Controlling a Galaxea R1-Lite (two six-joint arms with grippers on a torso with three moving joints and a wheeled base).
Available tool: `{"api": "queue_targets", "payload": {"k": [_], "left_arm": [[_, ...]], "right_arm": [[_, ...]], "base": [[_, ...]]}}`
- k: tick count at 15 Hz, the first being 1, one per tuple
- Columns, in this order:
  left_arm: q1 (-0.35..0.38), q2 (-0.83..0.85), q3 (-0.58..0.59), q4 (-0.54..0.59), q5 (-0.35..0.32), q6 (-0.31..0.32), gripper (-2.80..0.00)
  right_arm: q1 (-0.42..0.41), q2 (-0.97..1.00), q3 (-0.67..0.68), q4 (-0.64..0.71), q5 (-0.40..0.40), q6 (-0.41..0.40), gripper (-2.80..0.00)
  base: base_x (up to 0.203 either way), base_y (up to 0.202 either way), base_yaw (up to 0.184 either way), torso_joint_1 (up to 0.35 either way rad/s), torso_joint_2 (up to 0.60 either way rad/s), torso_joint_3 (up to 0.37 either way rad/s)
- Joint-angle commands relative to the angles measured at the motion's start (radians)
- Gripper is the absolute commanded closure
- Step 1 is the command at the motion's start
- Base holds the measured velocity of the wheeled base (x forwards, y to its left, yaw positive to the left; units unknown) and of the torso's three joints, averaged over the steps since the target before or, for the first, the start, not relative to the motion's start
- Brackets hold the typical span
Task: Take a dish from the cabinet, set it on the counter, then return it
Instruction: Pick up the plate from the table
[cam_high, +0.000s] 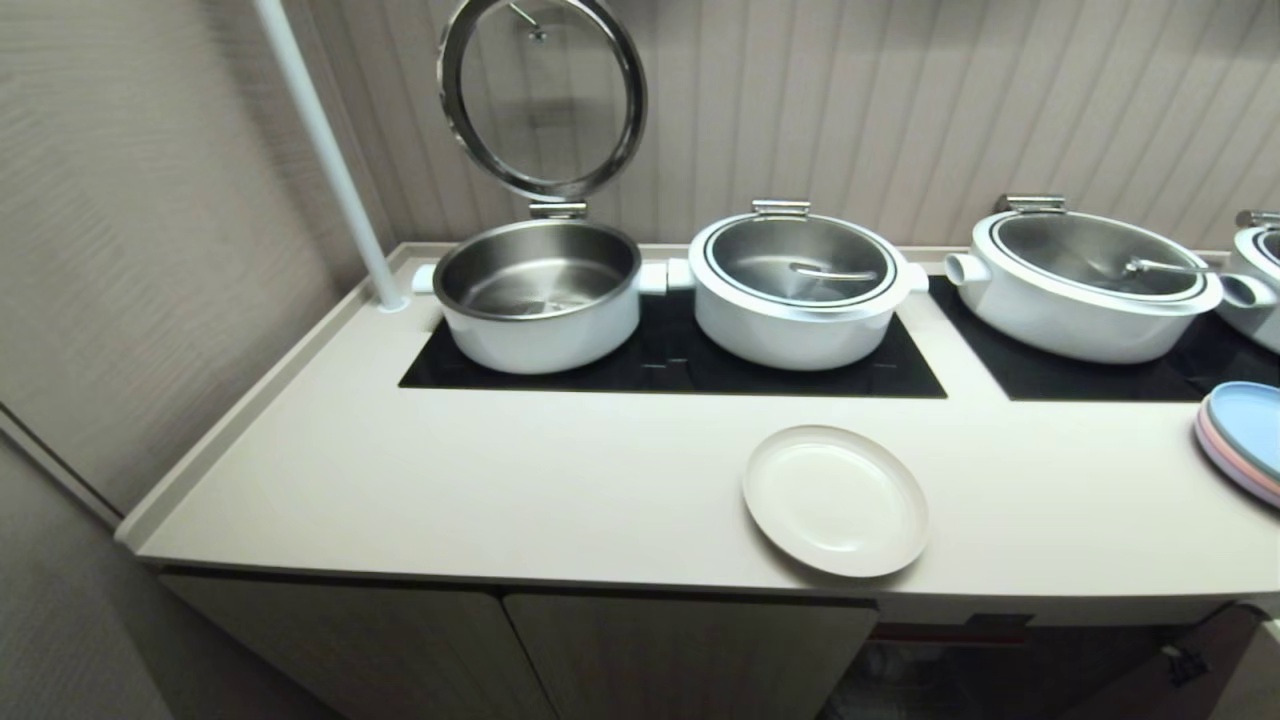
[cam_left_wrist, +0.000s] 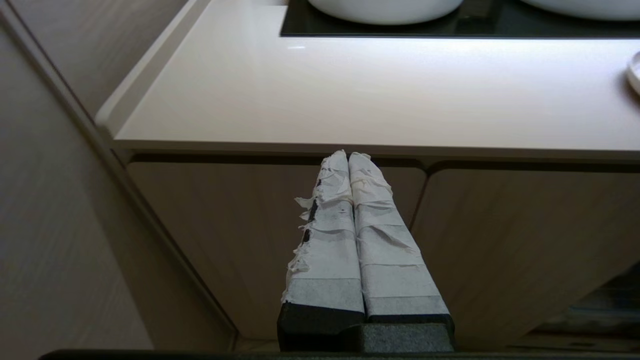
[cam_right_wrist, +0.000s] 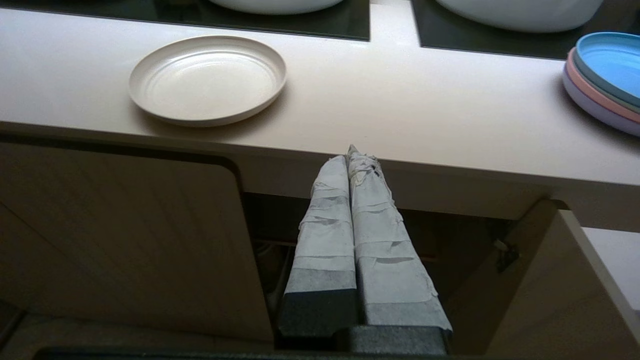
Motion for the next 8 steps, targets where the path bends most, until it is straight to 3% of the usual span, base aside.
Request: {"api": "queue_targets", "payload": {"k": [1,4,8], "left_arm": [[0.0,0.0,0.0,0.0,0.0,0.0,0.0],[0.0,0.0,0.0,0.0,0.0,0.0,0.0],[0.0,0.0,0.0,0.0,0.0,0.0,0.0]], "right_arm": [[-0.001,0.002,-0.001,0.0,0.0,-0.002,0.0],[0.001,0.002,-0.001,0.002,0.0,-0.005,0.0],[0.001,0.002,0.001,0.0,0.0,0.003,0.0]], "base": [[0.0,0.201,0.0,0.002,0.0,0.002],[0.0,0.144,-0.001,0.001,0.01,0.001],[0.0,0.0,0.0,0.0,0.0,0.0]]}}
